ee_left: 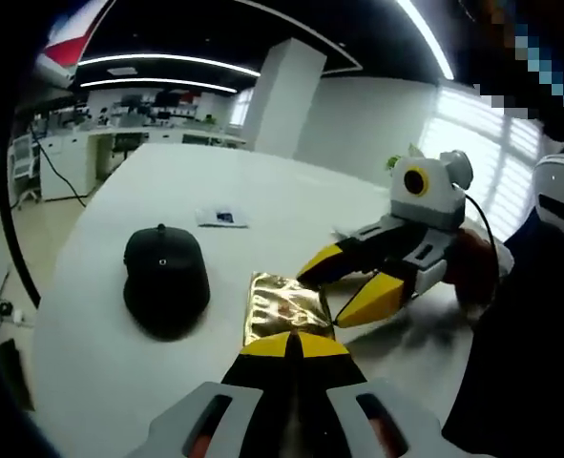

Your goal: Arrange the skincare products in the storage area until every visible bottle or jar stands upright without overlapping.

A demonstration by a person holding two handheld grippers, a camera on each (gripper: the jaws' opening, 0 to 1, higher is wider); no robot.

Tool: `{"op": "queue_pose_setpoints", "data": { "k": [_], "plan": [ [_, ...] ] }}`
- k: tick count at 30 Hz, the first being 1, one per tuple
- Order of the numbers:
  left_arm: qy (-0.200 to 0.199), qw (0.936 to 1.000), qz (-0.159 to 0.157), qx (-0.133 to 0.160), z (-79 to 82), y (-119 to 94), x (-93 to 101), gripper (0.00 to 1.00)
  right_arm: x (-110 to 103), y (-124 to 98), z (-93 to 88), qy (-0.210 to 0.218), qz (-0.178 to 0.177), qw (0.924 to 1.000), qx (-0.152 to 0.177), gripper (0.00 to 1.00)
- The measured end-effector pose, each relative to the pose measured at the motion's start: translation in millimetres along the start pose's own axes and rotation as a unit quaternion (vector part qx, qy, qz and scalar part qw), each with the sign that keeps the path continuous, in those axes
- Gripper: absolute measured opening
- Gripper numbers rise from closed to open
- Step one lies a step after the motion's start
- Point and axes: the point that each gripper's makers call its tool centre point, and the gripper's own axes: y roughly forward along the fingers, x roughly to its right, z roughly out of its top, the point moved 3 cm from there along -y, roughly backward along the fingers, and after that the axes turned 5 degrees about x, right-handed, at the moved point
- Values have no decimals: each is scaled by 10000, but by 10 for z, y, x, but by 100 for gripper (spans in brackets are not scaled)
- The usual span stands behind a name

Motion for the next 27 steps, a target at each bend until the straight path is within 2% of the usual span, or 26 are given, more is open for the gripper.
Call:
{"op": "queue_pose_setpoints", "data": {
  "k": [3,5,10,13,16,18,20,22,24,27],
  "plan": [
    [46,10000,33,28,3,-10,-15,0,44,-12,29,679,69,9975,205,29],
    [84,9999,81,53,5,-17,-32,0,60,-41,43,912,111,9952,323,21],
    [-30,9999,24,165,-3,-13,-44,0,84,-82,13,959,111,9948,311,18],
    [-4,9998,44,207,2,-10,-46,0,44,-80,6,1157,193,9925,346,16],
    [14,9996,8,272,-3,0,-40,0,52,-75,-56,1305,193,9910,208,15],
    [-31,9996,-7,290,-7,-5,-39,0,58,-77,-65,1457,198,9888,252,12],
    [-24,9996,-6,299,-8,-11,-34,0,71,-95,-74,1489,181,9883,270,4],
    [-30,9995,1,324,-2,-11,-36,0,80,-106,-102,1459,96,9890,201,4],
    [-31,9991,24,417,20,-7,-39,0,80,-116,-105,1468,95,9889,191,3],
    [-75,9977,-118,664,79,-18,19,0,48,-153,-121,1613,135,9866,190,1]
  ]
}}
